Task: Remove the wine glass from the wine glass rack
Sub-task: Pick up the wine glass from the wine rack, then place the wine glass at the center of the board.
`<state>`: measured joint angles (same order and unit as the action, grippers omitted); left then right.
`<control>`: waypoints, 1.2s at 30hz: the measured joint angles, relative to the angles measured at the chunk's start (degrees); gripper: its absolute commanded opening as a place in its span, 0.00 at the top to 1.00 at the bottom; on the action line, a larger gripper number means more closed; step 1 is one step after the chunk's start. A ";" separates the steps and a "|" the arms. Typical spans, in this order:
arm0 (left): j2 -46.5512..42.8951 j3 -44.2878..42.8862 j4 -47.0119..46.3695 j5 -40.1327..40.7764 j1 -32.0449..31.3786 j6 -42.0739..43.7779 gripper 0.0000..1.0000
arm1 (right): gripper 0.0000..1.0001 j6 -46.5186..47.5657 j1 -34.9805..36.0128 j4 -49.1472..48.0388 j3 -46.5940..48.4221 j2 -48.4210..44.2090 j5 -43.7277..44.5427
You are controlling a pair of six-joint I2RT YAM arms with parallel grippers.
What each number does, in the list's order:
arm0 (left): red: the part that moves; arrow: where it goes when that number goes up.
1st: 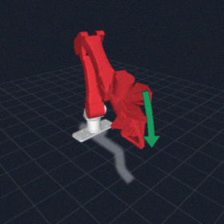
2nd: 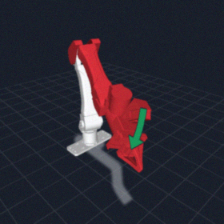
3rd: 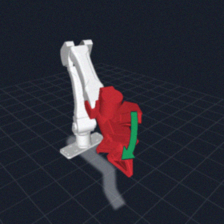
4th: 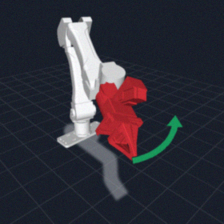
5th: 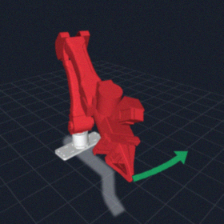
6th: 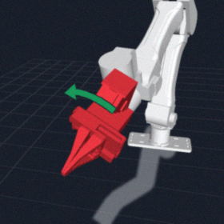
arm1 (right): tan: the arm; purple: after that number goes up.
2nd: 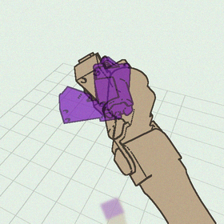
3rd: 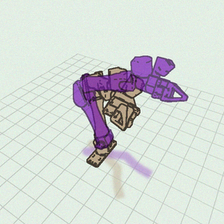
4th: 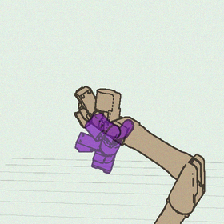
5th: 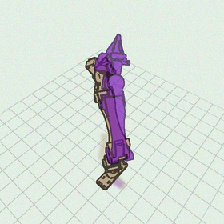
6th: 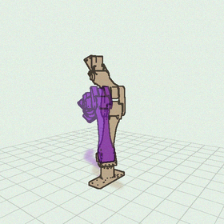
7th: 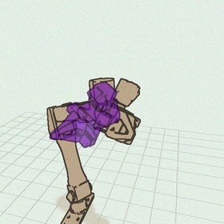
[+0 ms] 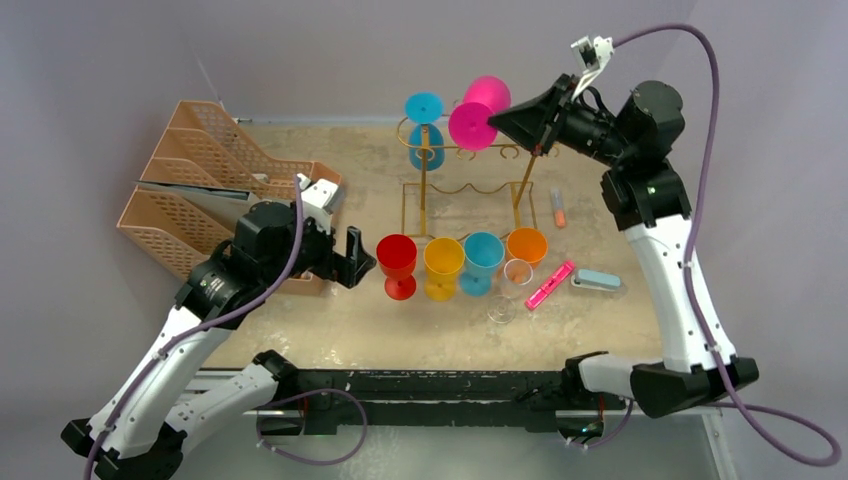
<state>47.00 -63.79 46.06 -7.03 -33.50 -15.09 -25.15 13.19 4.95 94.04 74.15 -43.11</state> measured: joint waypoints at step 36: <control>-1.73 -3.87 -10.23 -22.97 0.00 -5.49 0.10 | 1.00 -17.66 2.49 -1.07 -24.11 -19.34 -10.38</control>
<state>45.28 -67.66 35.83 -30.00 -33.50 -20.58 -42.81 15.68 3.88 69.93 54.81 -53.49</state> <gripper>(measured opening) 0.890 0.008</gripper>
